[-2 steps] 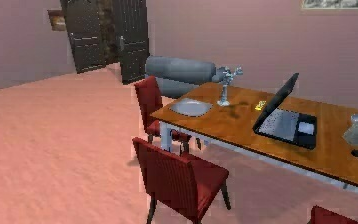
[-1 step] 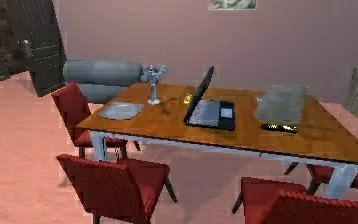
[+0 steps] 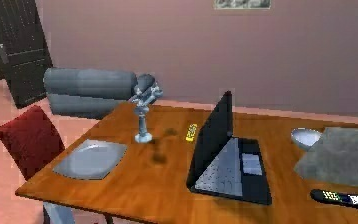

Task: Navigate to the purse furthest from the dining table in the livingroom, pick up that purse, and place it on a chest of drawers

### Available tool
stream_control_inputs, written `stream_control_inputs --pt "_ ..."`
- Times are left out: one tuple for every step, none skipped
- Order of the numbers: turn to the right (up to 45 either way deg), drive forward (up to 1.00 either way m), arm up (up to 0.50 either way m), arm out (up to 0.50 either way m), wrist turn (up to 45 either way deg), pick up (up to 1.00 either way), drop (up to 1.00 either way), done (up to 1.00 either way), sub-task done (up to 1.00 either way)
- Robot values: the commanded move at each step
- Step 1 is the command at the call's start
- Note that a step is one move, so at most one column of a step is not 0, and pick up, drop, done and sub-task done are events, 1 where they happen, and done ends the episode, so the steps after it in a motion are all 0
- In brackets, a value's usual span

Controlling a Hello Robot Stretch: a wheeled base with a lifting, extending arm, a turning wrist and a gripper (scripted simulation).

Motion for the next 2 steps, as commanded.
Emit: stream_control_inputs --pt "-45.0 0.0 0.0 0.0 0.0 0.0 0.0 0.0 0.0" --pt "-45.0 0.0 0.0 0.0 0.0 0.0 0.0 0.0 0.0"
